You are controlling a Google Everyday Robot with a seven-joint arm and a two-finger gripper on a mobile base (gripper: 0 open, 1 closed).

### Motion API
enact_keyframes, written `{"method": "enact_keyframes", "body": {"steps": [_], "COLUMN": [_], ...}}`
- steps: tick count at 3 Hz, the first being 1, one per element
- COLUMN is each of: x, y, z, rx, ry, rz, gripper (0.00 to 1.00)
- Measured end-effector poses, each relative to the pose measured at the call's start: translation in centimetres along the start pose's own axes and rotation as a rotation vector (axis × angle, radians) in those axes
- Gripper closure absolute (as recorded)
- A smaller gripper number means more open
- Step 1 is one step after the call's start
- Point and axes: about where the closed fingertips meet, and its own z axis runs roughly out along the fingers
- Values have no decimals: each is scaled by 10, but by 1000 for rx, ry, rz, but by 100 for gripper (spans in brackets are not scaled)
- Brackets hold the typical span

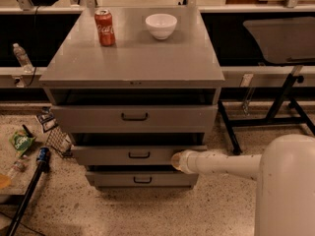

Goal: Close middle drawer

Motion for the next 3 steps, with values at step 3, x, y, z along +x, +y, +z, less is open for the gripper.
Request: {"method": "enact_keyframes", "body": {"steps": [3], "x": [-7], "y": [3], "z": [-20], "rx": [-60], "ry": [-68], "rz": [91], "gripper": [100]}}
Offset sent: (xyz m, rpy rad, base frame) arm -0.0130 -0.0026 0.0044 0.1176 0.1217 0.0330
